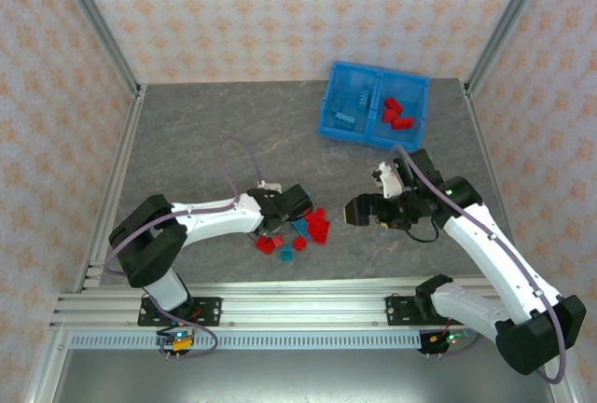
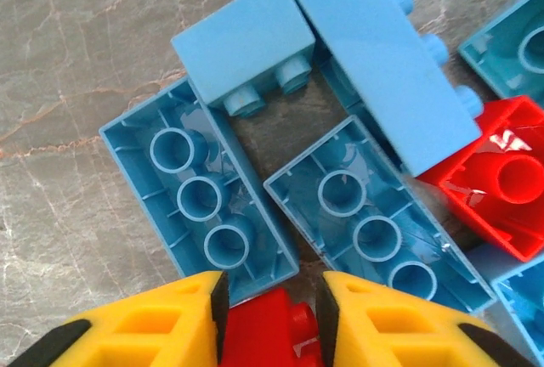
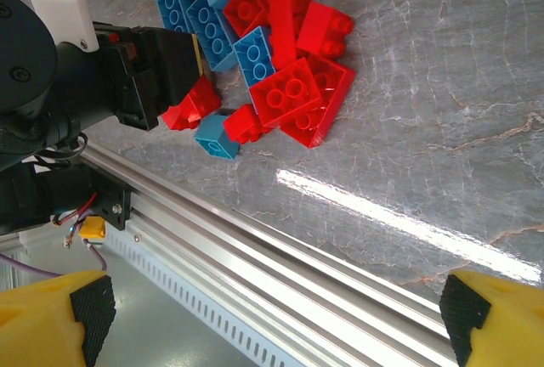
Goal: Sort the legos into containers by color
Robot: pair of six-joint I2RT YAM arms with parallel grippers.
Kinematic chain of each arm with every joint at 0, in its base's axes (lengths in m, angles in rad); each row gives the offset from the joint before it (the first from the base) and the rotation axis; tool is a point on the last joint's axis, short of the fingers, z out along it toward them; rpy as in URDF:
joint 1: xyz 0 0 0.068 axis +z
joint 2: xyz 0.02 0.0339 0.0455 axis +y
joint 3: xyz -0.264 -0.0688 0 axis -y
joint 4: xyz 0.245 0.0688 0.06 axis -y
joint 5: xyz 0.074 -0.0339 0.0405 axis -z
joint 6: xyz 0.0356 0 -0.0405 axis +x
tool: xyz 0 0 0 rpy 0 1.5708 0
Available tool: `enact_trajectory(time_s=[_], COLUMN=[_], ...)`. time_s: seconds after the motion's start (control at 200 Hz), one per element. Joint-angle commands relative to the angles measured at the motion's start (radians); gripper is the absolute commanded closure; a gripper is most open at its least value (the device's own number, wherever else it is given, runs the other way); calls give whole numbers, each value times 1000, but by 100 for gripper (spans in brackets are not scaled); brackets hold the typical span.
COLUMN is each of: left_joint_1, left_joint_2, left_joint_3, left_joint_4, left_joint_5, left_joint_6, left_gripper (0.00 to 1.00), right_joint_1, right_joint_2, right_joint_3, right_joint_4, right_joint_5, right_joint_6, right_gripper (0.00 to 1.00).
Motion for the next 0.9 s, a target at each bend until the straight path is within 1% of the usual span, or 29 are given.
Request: enact_trajectory(time_s=[0.0,0.265,0.35,0.39,0.531,0.601,0.666,0.761,0.821,0.896], left_joint_1=[-2,-2,-2,-2,-3,-2,-3,-2,-2,-2], left_joint_2=[-17,-64,-94,-112,-172,-197,-215,-210,-167,-73], left_joint_3=[-17,-25,-27,-27,-16,4,37,119,208,350], left_joint_4=[15,32,35,33,14,15,42,144,204,248], left_joint_5=[-19,7,2,-7,-38,-33,-19,11,33,54], left_joint_6=[-33,-80,-91,-94,-99,-87,-56,16,74,132], left_gripper=[70,81,89,92,93,93,93,93,94,95], right_joint_1=[4,3,3,3,3,2,2,3,2,3], right_joint_2=[-1,-3,-1,0,5,1,-22,-97,-148,-209], right_joint_3=[29,41,38,37,38,49,72,83,95,119], right_joint_4=[7,5,10,14,21,19,16,44,46,16], right_joint_5=[30,57,61,62,77,109,210,378,491,649], right_joint_6=[22,36,38,39,43,53,89,166,202,242], right_gripper=[1,1,1,1,1,1,1,1,1,1])
